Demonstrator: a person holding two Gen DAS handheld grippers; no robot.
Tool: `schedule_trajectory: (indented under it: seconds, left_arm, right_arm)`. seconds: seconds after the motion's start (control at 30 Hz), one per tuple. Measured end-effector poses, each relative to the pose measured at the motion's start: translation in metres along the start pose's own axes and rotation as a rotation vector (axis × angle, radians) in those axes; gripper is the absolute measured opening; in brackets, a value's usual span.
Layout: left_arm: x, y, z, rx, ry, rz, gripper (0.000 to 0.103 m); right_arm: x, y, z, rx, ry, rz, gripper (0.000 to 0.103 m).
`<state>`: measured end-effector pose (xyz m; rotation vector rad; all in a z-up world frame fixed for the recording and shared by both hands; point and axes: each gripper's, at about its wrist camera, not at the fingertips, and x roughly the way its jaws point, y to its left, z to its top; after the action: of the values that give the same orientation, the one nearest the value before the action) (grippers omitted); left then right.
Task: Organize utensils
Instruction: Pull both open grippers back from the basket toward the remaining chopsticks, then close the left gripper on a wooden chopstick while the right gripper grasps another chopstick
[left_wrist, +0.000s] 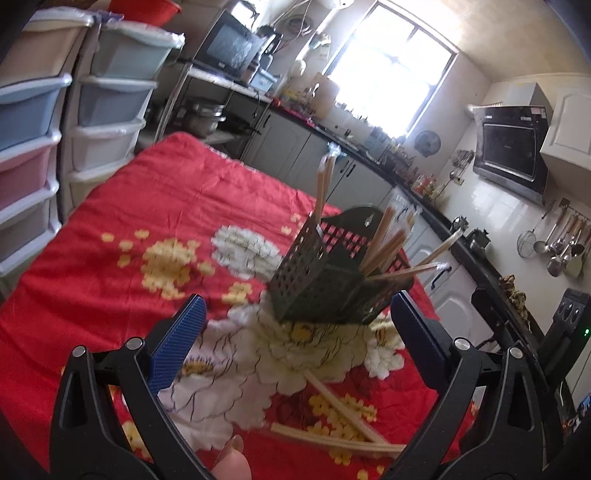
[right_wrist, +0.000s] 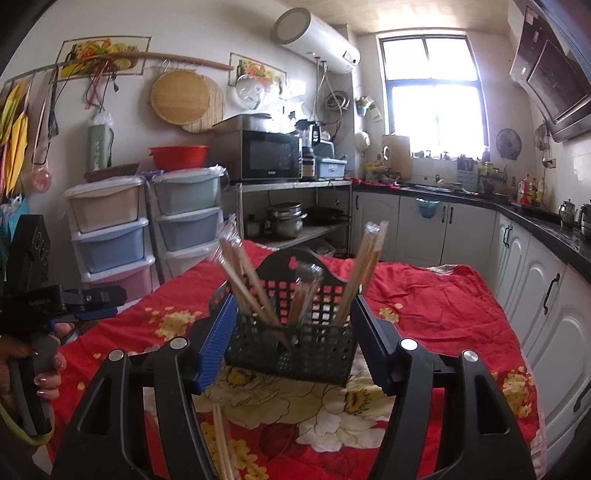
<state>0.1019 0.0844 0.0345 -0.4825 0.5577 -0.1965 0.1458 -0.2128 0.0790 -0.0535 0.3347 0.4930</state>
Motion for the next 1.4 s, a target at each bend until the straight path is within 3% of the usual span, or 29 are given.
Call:
schedule_trajectory:
  seconds: [0.5,0.7,0.83,1.1,1.4]
  left_arm:
    - [0.009,0.012,-0.048,-0.033,0.184,-0.033,0.092]
    - [0.011,0.015,-0.061,-0.033,0.255,-0.058,0.076]
    - [0.013,0.019,-0.067,-0.051,0.302,-0.091,0.066]
    - [0.025,0.022,-0.087,-0.083,0.413,-0.135,0.062]
    - [0.042,0.028,-0.087,-0.128,0.442,-0.150,0.055]
  right_arm:
    - [0.016,0.014,-0.021,-0.041,0.155,0.052,0.061]
    - [0.024,0.024,-0.032,-0.073,0.224,0.101,0.060]
    - [0.030,0.028,-0.040,-0.077,0.272,0.137,0.054]
    - [0.047,0.036,-0.055,-0.094,0.383,0.197,0.041]
    - [0.071,0.042,-0.080,-0.115,0.516,0.262,0.036]
